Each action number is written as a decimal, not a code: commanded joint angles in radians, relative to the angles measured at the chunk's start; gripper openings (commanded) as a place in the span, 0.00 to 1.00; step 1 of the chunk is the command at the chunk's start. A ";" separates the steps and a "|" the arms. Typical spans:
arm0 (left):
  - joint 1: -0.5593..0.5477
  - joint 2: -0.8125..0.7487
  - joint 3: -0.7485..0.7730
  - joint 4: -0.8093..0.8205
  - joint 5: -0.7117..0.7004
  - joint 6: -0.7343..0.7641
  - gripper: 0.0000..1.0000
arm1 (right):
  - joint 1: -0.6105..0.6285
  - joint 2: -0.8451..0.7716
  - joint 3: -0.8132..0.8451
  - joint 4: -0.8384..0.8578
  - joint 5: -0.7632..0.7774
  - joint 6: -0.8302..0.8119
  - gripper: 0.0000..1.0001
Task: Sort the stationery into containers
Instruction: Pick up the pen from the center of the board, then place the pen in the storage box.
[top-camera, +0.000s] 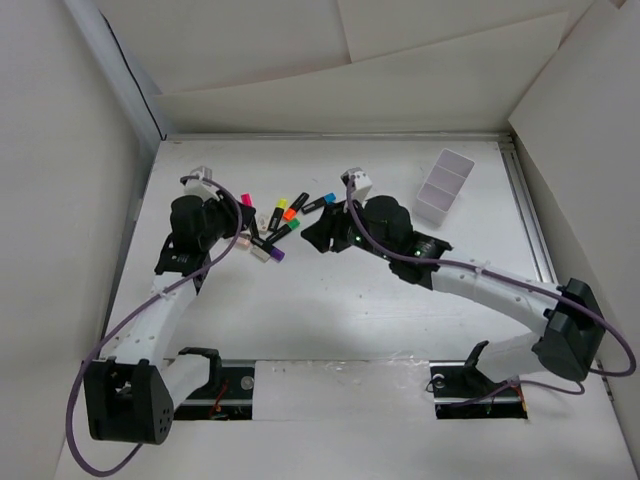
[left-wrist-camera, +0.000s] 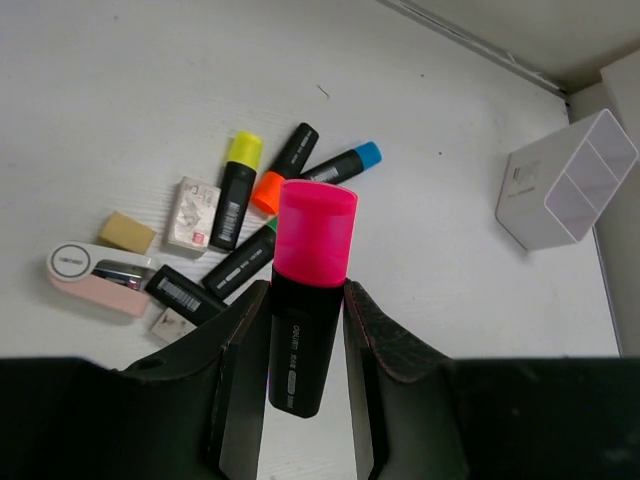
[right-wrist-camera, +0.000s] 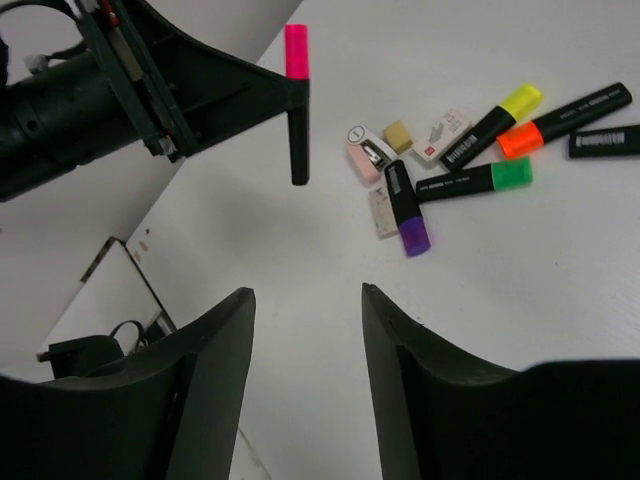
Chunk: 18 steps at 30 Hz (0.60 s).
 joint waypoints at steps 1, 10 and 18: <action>0.001 -0.024 -0.097 0.262 0.089 -0.075 0.08 | -0.034 0.045 0.097 0.020 -0.082 0.003 0.55; 0.001 0.022 -0.274 0.647 0.144 -0.115 0.09 | -0.131 0.309 0.376 -0.070 -0.242 0.016 0.69; -0.247 0.098 -0.228 0.643 -0.043 0.008 0.09 | -0.119 0.424 0.481 -0.106 -0.141 0.016 0.63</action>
